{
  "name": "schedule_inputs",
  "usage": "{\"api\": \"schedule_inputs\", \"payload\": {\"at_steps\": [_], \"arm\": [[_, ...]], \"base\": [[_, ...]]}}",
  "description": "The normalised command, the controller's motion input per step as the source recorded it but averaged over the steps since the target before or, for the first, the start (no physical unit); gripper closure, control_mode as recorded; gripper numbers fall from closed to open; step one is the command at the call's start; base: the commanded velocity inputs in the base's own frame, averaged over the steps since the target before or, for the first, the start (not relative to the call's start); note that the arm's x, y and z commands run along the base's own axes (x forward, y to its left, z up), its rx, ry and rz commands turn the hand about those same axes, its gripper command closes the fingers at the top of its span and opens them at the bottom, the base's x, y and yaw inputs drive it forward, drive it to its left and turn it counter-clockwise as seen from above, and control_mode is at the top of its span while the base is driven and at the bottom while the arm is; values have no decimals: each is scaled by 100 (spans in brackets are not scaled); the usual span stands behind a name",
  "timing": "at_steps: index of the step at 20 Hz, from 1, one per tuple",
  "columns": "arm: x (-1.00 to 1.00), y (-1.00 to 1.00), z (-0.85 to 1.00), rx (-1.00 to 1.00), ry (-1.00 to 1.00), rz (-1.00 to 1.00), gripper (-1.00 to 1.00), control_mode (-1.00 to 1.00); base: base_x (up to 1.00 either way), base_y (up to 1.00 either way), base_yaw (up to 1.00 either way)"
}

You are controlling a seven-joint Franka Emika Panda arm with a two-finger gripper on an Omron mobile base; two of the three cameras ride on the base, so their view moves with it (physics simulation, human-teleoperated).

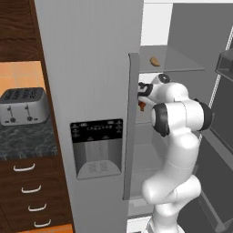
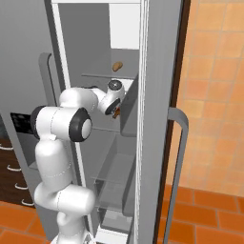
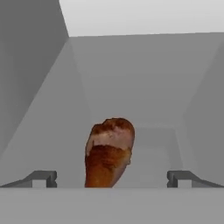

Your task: Place one sweet potato and one chicken drumstick in each tupperware on the nearby counter, to pack two identical lunches.

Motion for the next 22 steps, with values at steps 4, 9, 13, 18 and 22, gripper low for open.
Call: {"api": "schedule_inputs", "payload": {"at_steps": [4,9,13,18,22], "arm": [[9,-17,-16,7,9,-17,-100,-100],[9,0,-3,9,9,0,-100,-100],[18,2,-44,0,12,1,-100,-100],[5,30,-60,-10,0,8,-100,-100],[-6,-11,-45,-7,-7,2,-100,-100]], "base": [[0,0,0],[0,0,0],[0,0,0],[0,0,0],[0,0,0]]}}
